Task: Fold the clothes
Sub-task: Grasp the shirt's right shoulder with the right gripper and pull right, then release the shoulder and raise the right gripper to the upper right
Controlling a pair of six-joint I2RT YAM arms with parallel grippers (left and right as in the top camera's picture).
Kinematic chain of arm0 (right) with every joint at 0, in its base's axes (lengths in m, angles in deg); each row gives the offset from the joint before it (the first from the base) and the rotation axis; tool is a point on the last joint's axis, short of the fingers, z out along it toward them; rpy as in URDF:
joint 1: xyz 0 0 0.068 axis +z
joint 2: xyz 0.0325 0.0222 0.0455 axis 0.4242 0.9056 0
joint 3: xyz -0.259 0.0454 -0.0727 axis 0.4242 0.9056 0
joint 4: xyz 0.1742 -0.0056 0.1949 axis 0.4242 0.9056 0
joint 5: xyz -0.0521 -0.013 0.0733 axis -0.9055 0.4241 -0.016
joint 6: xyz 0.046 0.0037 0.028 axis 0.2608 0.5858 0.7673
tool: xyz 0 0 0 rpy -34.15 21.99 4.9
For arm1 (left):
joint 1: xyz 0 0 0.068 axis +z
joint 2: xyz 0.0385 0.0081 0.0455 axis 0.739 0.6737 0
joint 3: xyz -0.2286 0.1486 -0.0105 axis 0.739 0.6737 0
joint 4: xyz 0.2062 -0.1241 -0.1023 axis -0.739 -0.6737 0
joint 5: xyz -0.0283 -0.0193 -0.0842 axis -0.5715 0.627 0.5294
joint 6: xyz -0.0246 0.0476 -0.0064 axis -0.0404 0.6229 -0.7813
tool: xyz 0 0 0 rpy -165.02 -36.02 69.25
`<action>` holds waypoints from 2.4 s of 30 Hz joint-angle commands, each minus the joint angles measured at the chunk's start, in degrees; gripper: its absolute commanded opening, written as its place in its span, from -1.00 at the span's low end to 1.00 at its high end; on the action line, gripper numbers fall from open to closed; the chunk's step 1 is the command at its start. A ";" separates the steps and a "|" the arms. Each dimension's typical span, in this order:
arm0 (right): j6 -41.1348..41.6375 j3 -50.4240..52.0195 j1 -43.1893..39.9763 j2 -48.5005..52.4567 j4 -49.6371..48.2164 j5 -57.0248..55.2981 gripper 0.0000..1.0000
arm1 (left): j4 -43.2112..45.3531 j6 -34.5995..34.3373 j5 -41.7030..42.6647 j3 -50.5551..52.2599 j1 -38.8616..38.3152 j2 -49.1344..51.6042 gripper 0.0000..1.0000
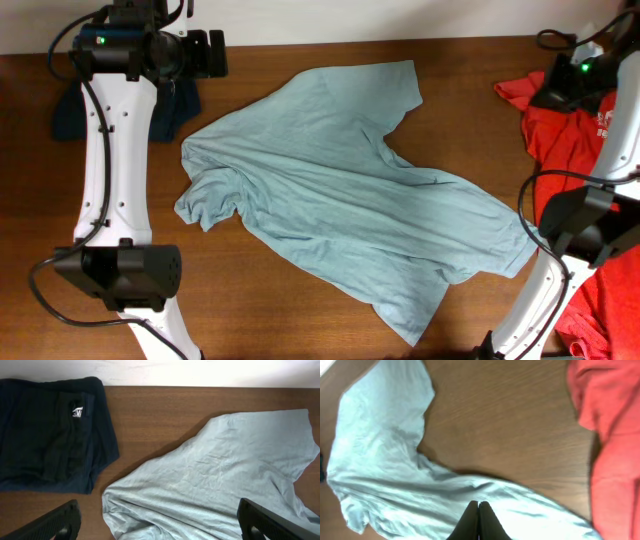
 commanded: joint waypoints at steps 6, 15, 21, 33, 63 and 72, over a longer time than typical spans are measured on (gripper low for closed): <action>0.02 16.59 14.69 -1.16 0.55 -5.27 -0.92 | -0.04 0.28 0.66 -0.39 -0.07 -1.51 0.98; 0.42 26.60 24.72 -1.16 -10.84 -6.43 -0.92 | -0.04 0.28 0.66 -0.39 -0.07 -1.51 0.98; 6.69 26.97 27.02 -1.14 -8.98 -17.40 -0.92 | -0.04 0.28 0.66 -0.39 -0.07 -1.51 0.98; 7.76 39.93 26.64 -1.14 -16.17 -19.69 -0.92 | -0.04 0.28 0.66 -0.39 -0.07 -1.51 0.98; 6.25 50.56 13.11 -1.01 -43.89 -20.57 -0.92 | -0.04 0.28 0.66 -0.39 -0.07 -1.51 0.98; 5.14 50.51 13.09 -1.01 -53.51 -21.24 -0.85 | -0.04 0.28 0.66 -0.39 -0.07 -1.51 0.98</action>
